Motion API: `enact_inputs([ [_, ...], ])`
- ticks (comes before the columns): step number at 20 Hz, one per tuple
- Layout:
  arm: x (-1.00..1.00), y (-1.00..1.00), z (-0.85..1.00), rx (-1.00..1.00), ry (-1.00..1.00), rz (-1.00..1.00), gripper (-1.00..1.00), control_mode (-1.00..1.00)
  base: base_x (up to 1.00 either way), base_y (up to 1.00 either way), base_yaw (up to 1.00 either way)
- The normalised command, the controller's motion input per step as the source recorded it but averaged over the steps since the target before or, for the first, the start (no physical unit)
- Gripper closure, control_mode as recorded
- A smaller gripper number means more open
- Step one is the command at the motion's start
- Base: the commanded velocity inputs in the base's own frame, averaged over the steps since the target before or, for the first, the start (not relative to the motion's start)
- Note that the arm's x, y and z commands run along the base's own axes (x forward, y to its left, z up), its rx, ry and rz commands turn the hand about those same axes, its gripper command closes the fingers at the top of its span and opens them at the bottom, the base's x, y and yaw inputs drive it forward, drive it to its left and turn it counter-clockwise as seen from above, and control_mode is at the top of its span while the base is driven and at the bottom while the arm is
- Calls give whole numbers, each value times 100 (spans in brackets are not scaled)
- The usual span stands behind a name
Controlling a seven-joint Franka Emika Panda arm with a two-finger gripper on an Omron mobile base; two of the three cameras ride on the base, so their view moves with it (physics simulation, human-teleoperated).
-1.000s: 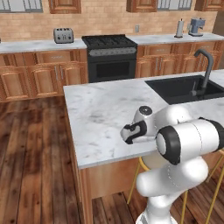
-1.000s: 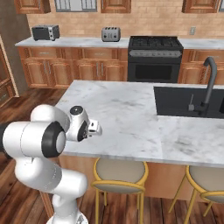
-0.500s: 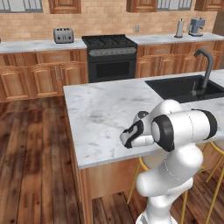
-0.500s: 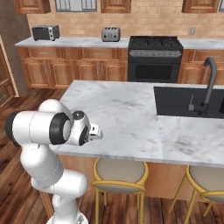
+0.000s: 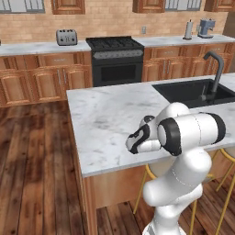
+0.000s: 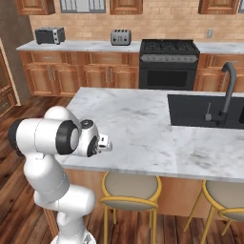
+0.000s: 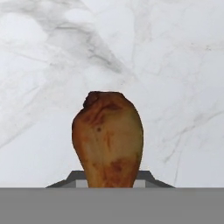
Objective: Open the fridge, remove the peach, lime, and chicken drumstick, and place them on any counter.
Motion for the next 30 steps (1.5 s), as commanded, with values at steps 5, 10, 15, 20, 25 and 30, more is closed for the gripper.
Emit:
enact_inputs([
  [5, 2, 0, -6, 0, 1, 0, -100, -100, 0, 0, 0],
  [10, -6, -1, 4, 0, -3, 0, -100, -100, 0, 0, 0],
  [15, -23, -2, 65, 4, -19, 0, -100, -100, 0, 0, 0],
  [20, -49, -13, 100, 7, -21, 0, -100, -100, 0, 0, 0],
  [25, -77, -34, 100, 3, -10, -2, -100, -100, 0, 0, 0],
  [30, -88, -31, 100, 0, 0, -7, -100, -100, 0, 0, 0],
])
